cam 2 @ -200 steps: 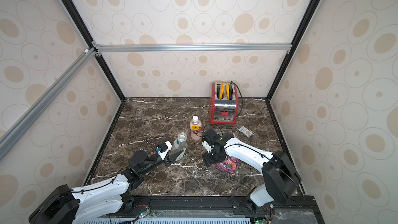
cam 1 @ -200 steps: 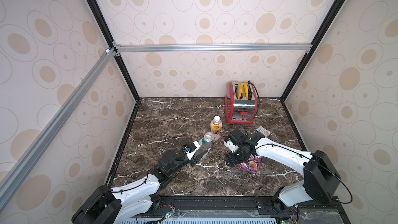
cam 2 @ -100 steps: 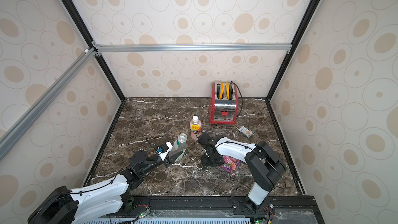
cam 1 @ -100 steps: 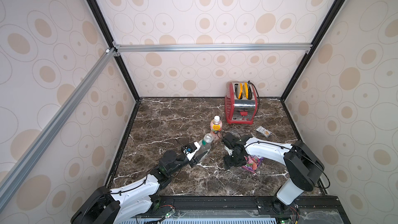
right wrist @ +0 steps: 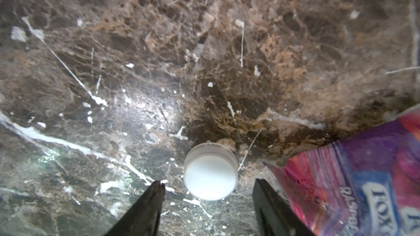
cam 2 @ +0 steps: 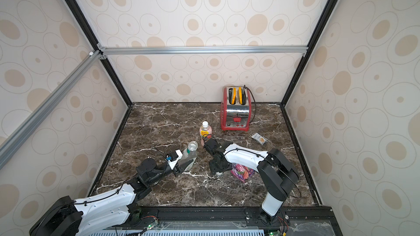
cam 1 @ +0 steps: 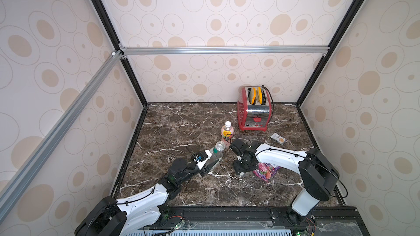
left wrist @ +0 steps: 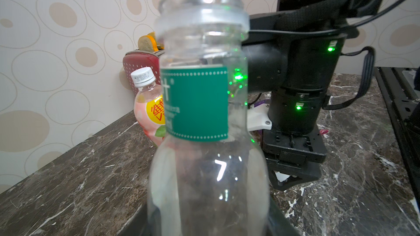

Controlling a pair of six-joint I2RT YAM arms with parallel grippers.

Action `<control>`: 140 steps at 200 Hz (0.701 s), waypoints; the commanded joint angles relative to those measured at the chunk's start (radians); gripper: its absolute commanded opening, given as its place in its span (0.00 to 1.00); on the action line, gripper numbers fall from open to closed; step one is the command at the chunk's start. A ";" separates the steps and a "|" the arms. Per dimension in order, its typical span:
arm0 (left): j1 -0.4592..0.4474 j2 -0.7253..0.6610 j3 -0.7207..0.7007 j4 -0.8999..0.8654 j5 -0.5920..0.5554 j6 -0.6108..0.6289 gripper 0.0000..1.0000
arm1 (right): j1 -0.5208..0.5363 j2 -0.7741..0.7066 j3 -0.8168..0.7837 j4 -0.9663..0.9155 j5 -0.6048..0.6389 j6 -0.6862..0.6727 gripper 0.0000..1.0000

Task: Screw on the bottle caps
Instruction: Screw the bottle cap onto the plastic bottle.

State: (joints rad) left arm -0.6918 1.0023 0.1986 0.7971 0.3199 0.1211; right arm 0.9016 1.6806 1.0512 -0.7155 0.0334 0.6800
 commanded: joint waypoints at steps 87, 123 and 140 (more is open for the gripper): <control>0.003 -0.009 0.016 0.008 0.016 0.005 0.54 | 0.009 -0.002 -0.049 0.028 0.071 0.058 0.63; 0.003 -0.009 0.017 0.007 0.017 0.005 0.54 | 0.001 -0.021 -0.072 0.004 0.129 0.051 0.61; 0.004 -0.009 0.018 0.007 0.018 0.005 0.54 | -0.024 -0.032 -0.100 0.006 0.116 0.042 0.60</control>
State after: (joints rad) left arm -0.6918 1.0019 0.1986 0.7940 0.3271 0.1207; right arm 0.9012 1.6814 0.9913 -0.6842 0.1192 0.7250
